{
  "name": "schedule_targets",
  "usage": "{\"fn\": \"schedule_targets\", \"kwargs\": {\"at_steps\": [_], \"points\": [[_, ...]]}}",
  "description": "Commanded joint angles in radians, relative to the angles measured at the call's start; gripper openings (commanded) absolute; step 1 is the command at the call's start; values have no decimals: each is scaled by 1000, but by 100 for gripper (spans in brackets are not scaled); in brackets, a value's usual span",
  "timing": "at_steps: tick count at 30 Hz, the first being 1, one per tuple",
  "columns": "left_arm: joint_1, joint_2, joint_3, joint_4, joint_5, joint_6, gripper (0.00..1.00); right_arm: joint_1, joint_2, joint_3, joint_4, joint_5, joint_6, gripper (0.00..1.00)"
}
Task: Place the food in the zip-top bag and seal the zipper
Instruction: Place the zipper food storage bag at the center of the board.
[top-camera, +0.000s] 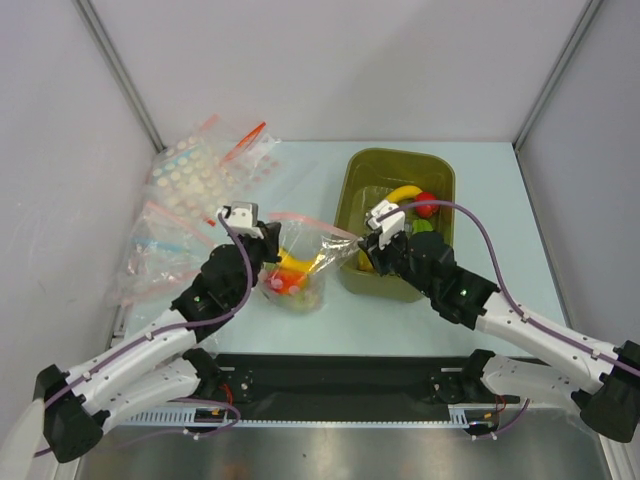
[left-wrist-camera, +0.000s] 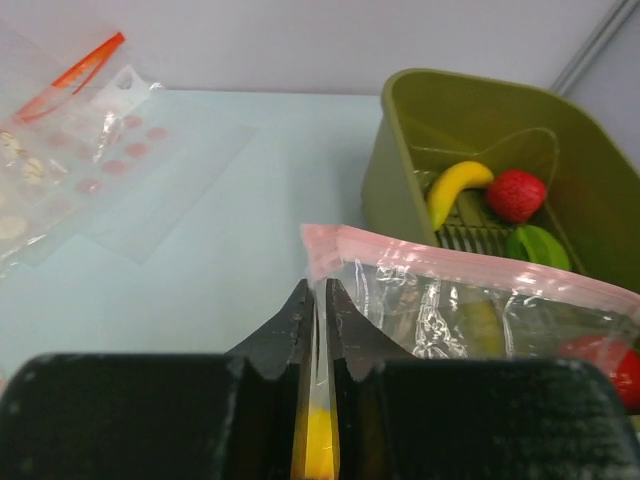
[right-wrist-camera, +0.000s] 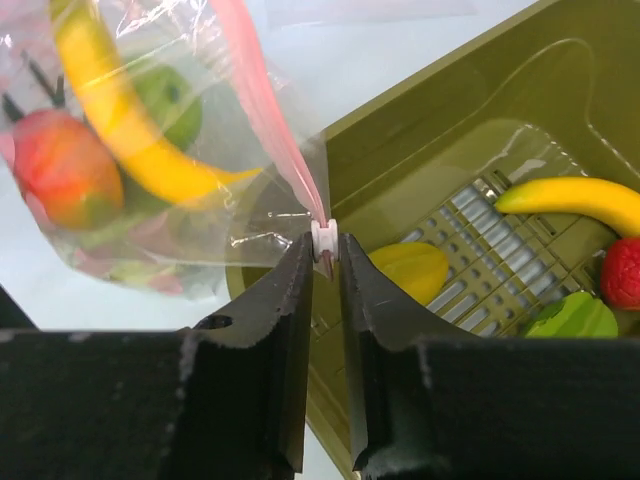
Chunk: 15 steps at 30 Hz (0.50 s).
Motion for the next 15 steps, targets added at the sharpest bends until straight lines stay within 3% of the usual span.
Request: {"fn": "schedule_targets", "kwargs": {"at_steps": [1, 5, 6, 7, 9, 10, 12, 15], "points": [[5, -41, -8, 91, 96, -58, 15, -5, -31, 20, 98, 116, 85, 20], [5, -105, -54, 155, 135, -44, 40, -5, -47, 30, 73, 148, 115, 25], [5, -119, -62, 157, 147, -41, 45, -5, -51, 29, 72, 159, 115, 31], [5, -139, -68, 158, 149, -42, 56, -6, -57, 26, 72, 171, 137, 45], [5, -156, -78, 158, 147, -41, 67, -6, -77, 9, 82, 202, 146, 62], [5, -160, -79, 155, 144, -41, 75, -8, -84, 4, 95, 211, 155, 78], [5, -176, -78, 137, 136, -47, 82, -15, -103, -9, 101, 231, 178, 97], [5, -209, -64, 73, 72, -91, 93, -29, -110, 1, 75, 214, 204, 100]]}}
